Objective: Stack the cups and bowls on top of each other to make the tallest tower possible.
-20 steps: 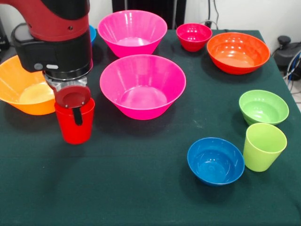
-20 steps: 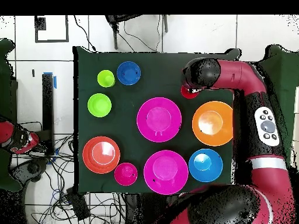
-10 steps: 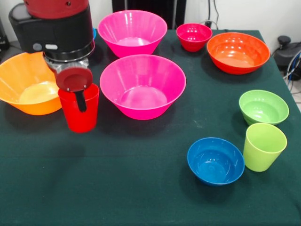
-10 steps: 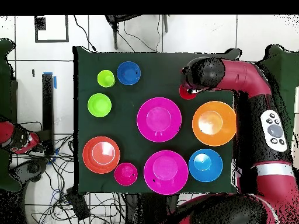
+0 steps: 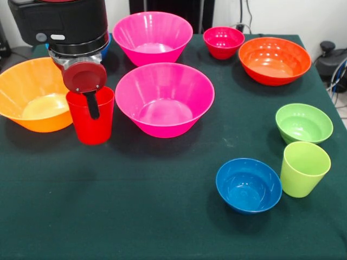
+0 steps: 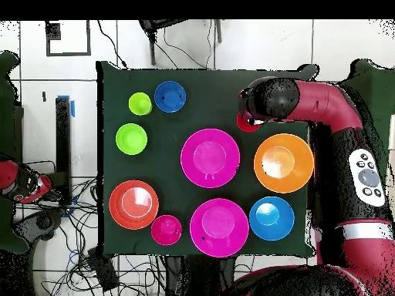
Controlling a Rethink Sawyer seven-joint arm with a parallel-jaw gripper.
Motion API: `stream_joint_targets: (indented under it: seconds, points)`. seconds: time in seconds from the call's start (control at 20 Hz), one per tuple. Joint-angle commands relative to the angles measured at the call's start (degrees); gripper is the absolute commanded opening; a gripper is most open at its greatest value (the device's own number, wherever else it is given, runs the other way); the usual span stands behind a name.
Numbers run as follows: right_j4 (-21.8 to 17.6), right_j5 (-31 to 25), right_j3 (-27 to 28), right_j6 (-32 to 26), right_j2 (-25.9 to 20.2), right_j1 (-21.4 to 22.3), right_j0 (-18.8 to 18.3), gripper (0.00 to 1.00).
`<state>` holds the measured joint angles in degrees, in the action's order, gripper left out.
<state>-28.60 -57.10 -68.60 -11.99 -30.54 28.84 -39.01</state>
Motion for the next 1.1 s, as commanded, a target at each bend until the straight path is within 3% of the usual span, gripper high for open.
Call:
stream_joint_targets:
  seconds: [0.05,0.7,1.1]
  points:
    - [0.34,4.61,-7.55,17.32,3.56,0.61,1.73,0.0]
    - [4.11,8.04,-12.34,16.94,3.52,1.94,1.94,0.0]
    - [6.56,13.39,-16.57,12.98,0.29,2.0,-0.87,0.0]
